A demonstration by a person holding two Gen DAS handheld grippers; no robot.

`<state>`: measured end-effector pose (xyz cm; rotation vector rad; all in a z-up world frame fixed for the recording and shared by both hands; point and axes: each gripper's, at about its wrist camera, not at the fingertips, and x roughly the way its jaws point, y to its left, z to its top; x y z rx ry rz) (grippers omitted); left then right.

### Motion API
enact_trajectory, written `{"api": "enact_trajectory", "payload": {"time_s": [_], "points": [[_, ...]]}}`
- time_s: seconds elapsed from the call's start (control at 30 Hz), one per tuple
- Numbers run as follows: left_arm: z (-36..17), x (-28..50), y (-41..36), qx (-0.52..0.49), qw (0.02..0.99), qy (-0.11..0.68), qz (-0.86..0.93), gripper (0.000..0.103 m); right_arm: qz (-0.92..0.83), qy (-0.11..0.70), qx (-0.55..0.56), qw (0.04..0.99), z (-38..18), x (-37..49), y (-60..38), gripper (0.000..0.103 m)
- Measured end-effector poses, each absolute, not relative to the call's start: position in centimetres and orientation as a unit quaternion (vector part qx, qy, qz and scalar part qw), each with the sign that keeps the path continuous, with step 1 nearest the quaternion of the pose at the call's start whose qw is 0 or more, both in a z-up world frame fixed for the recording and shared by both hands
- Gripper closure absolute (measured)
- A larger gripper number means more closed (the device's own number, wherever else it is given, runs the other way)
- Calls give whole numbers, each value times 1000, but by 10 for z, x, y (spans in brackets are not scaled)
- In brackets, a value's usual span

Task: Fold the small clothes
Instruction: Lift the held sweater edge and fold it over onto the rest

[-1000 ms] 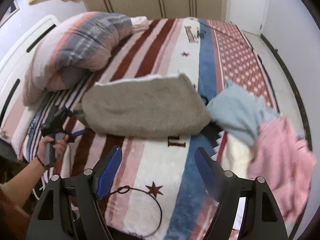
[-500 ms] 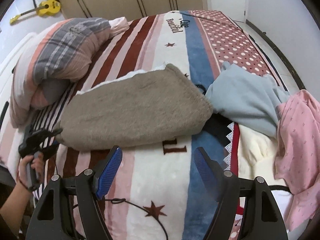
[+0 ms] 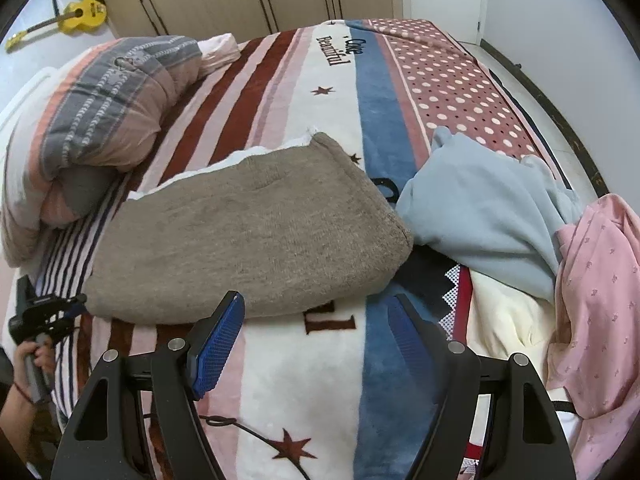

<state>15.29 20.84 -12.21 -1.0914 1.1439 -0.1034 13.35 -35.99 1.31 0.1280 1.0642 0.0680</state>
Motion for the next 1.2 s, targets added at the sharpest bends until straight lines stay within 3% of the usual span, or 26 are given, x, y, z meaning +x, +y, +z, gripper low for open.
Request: {"api": "enact_trajectory", "payload": {"time_s": [0.03,0.1,0.33,0.53,0.57,0.6,0.63,0.7,0.73,1.0,1.2], "points": [[-121,152,204,-499,697,512,-53,17,31,508,62,859,12,133,-360,32],[-119,146,196,-523,692,493,-67,3,30,509,68,857,11,132,-360,32],[-156,160,158,-576,638,503,-89,2,43,510,61,857,11,133,-353,32],[-164,196,146,-578,663,475,-36,3,51,510,62,856,4,139,-351,32],[-164,202,145,-577,666,472,-27,4,52,511,65,856,3,139,-352,32],[-164,206,143,-573,669,473,-21,14,53,510,67,856,2,139,-352,32],[-162,210,141,-562,675,478,-13,37,54,510,68,856,1,139,-352,32],[-155,217,137,-539,689,485,-11,61,55,512,69,854,-1,138,-352,32],[-148,219,135,-528,698,484,-8,65,55,513,70,854,-2,138,-353,32],[-46,260,74,-333,816,471,-36,70,50,510,85,855,1,142,-378,32],[7,292,-30,-178,857,469,-121,71,45,499,94,861,8,147,-402,32]]}}
